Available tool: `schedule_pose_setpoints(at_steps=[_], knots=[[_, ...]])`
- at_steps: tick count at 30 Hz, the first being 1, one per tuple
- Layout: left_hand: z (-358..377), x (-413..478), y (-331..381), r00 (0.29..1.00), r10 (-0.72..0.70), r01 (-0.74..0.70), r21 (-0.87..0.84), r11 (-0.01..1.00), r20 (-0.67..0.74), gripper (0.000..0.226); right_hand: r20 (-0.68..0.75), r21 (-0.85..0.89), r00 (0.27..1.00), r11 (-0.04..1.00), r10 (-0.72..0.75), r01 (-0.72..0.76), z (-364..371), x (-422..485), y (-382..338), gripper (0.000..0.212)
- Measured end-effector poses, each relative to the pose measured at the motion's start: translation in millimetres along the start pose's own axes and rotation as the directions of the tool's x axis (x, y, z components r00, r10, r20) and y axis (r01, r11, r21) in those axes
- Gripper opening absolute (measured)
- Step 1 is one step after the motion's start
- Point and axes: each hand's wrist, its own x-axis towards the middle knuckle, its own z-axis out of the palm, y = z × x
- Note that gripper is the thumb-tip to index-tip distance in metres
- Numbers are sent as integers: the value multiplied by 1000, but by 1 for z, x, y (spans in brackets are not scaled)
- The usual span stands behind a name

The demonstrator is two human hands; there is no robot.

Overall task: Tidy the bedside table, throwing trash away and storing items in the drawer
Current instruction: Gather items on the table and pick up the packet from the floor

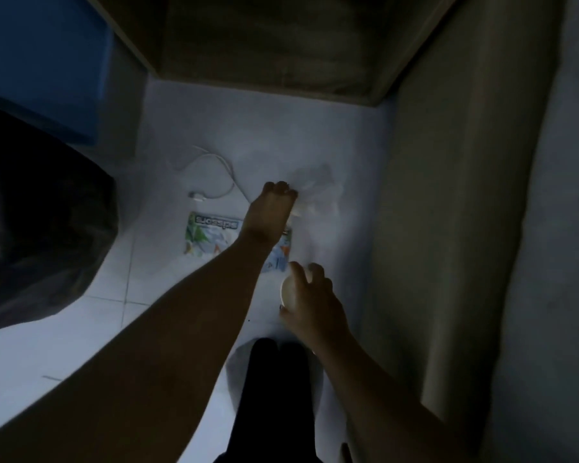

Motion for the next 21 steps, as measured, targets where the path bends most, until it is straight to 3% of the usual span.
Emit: schedule_pose_setpoints(at_steps=[3, 8, 12, 16, 21], knots=[[-46, -17, 5, 997, -40, 33, -104, 994, -70, 39, 40, 12, 998, 999, 44, -45, -38, -28, -15, 80], [-170, -81, 23, 988, -123, 100, -220, 970, -97, 30, -30, -15, 998, 998, 59, -59, -147, -89, -71, 84], [-307, -108, 41, 952, -207, 117, -357, 927, -225, 32, -175, 87, 983, 995, 56, -42, -289, -126, -140, 87], [-430, -96, 47, 895, -289, 117, -446, 887, -340, 33, -373, 137, 928, 988, -12, 68, -418, -139, -199, 82], [-553, -40, 54, 839, -250, 18, -434, 901, -483, 36, -505, 145, 860, 975, -73, 168, -556, -117, -252, 73]])
